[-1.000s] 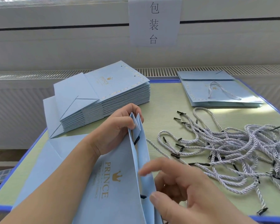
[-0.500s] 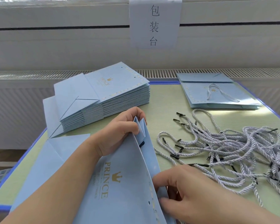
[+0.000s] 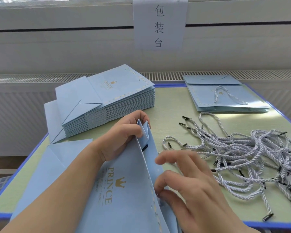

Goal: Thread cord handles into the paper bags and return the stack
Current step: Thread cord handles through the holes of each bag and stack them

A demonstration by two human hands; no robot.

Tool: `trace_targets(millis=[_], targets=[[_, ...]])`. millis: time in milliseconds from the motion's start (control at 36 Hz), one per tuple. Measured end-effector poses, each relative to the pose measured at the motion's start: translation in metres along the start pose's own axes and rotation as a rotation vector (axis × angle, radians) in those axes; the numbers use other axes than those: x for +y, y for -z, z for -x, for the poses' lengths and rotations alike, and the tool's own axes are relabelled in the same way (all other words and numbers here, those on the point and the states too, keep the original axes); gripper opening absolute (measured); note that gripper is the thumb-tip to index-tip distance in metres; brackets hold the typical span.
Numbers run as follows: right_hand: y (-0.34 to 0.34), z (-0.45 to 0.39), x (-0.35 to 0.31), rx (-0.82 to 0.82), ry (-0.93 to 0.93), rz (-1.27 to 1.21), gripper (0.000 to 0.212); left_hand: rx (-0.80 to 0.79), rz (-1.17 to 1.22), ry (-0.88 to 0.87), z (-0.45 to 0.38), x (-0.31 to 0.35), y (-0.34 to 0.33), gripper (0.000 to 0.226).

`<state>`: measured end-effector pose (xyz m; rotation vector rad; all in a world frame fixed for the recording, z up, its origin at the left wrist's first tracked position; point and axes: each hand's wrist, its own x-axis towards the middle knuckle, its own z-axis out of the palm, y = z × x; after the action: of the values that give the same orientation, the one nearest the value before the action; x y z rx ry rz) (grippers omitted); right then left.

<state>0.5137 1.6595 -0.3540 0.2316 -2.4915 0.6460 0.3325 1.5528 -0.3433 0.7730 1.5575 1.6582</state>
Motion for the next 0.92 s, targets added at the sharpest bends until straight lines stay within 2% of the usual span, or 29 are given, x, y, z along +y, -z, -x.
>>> trace_targets(millis=[83,139,222,278,333,444,500,583,639,722,806,861,917], targets=[[0.005,-0.006,0.004,-0.112,-0.193,-0.397,0.011,-0.025,0.037,-0.015,0.0,0.0,0.002,0.043],[0.006,-0.008,0.007,-0.129,-0.296,-0.66,0.015,-0.033,0.06,-0.027,0.001,0.0,0.004,0.043],[0.007,-0.011,0.01,-0.076,-0.378,-0.794,0.01,-0.043,0.088,-0.045,0.001,0.001,0.007,0.037],[0.004,-0.012,0.013,-0.05,-0.429,-0.778,0.009,-0.051,0.098,-0.049,0.002,0.001,0.009,0.036],[0.002,-0.015,0.016,-0.057,-0.486,-0.692,0.027,-0.052,0.113,-0.054,0.001,0.0,0.01,0.039],[0.002,-0.028,0.013,-0.266,-0.519,-0.565,0.06,-0.066,0.157,-0.075,0.002,0.001,0.012,0.041],[0.002,-0.035,0.012,-0.334,-0.468,-0.433,0.071,-0.075,0.171,-0.082,0.002,0.001,0.012,0.04],[-0.001,-0.044,0.013,-0.352,-0.361,-0.232,0.079,-0.08,0.183,-0.086,0.003,0.001,0.012,0.04],[-0.003,-0.047,0.014,-0.368,-0.351,-0.232,0.074,-0.076,0.17,-0.084,0.002,0.001,0.012,0.041],[0.002,-0.045,0.02,-0.308,-0.457,-0.469,0.054,-0.078,0.156,-0.072,0.002,0.001,0.013,0.042],[0.02,-0.043,0.026,-0.206,-0.647,-0.854,0.041,-0.076,0.141,-0.071,0.002,0.0,0.012,0.043],[0.033,-0.045,0.031,-0.164,-0.708,-1.083,0.041,-0.073,0.13,-0.068,0.001,0.0,0.012,0.044],[0.044,-0.047,0.037,-0.127,-0.734,-1.203,0.048,-0.075,0.124,-0.064,0.0,-0.001,0.012,0.044]])
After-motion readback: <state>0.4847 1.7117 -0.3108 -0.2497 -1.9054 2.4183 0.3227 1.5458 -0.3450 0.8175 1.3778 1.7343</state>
